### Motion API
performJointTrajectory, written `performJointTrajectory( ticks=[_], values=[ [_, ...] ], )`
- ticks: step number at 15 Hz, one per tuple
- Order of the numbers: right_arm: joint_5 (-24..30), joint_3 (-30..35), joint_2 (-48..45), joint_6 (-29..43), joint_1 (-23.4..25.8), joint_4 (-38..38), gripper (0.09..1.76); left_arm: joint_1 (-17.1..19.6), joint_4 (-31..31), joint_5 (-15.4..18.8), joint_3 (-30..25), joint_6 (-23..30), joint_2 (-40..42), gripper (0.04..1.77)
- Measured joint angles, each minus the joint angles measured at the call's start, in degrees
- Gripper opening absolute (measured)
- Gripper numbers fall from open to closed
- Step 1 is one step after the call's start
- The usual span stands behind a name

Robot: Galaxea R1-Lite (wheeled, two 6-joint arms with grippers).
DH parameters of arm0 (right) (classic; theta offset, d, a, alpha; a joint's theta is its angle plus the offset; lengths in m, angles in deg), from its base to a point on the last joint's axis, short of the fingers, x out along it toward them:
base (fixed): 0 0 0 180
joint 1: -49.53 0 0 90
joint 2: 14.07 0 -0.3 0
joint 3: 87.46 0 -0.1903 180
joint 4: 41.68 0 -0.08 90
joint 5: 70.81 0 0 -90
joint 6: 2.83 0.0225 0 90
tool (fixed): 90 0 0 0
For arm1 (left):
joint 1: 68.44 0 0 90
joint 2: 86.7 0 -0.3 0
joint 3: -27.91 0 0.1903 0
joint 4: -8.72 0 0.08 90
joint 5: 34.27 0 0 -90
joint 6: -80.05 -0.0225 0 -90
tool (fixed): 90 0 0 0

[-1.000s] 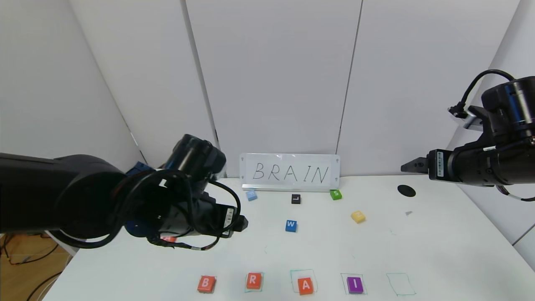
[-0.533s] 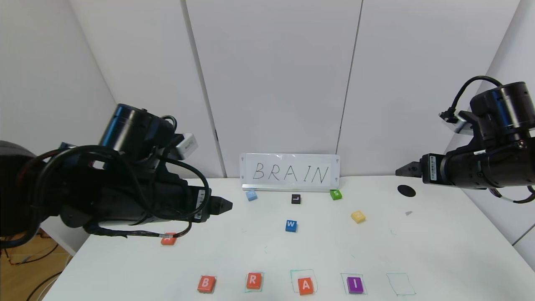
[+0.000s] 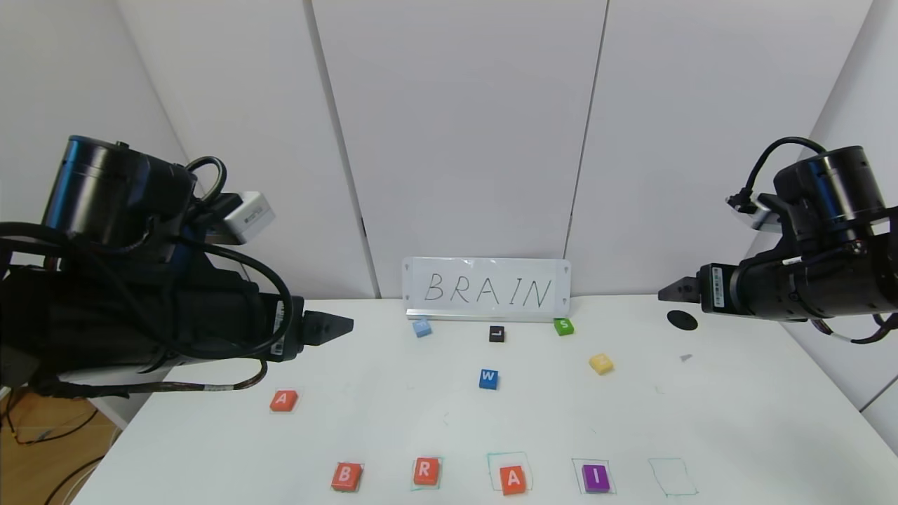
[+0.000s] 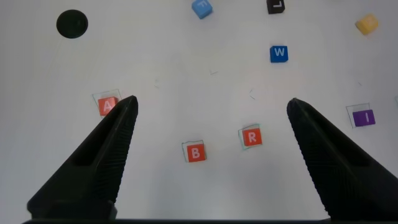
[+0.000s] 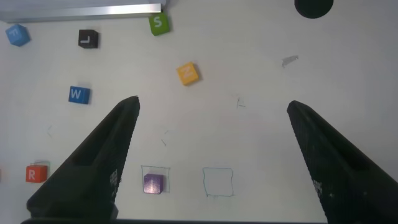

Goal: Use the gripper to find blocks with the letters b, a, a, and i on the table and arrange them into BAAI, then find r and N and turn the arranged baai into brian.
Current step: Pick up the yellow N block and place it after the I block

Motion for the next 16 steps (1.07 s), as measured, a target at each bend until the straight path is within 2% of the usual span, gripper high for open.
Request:
performJointTrajectory(
  ticks=[3, 6, 9, 16],
  values=[
    [0.07, 0.0, 0.16, 1.43, -0.69, 0.0, 1.71, 0.96, 0.01, 0.05, 0.0, -0.56, 0.99, 1.71],
    [0.27, -0.85, 0.77, 9.14, -3.21, -0.22, 1.71, 1.16, 0.04, 0.1, 0.06, -0.62, 1.45, 1.71],
    [-0.22, -2.95, 1.74, 10.24, -4.58, -1.65, 1.71, 1.38, 0.01, 0.1, 0.2, -0.67, 1.76, 1.71],
    [-1.65, -16.54, 7.86, 25.58, -6.56, -15.69, 1.71, 2.67, 0.01, 0.16, 0.48, -1.39, 2.73, 1.72]
  ],
)
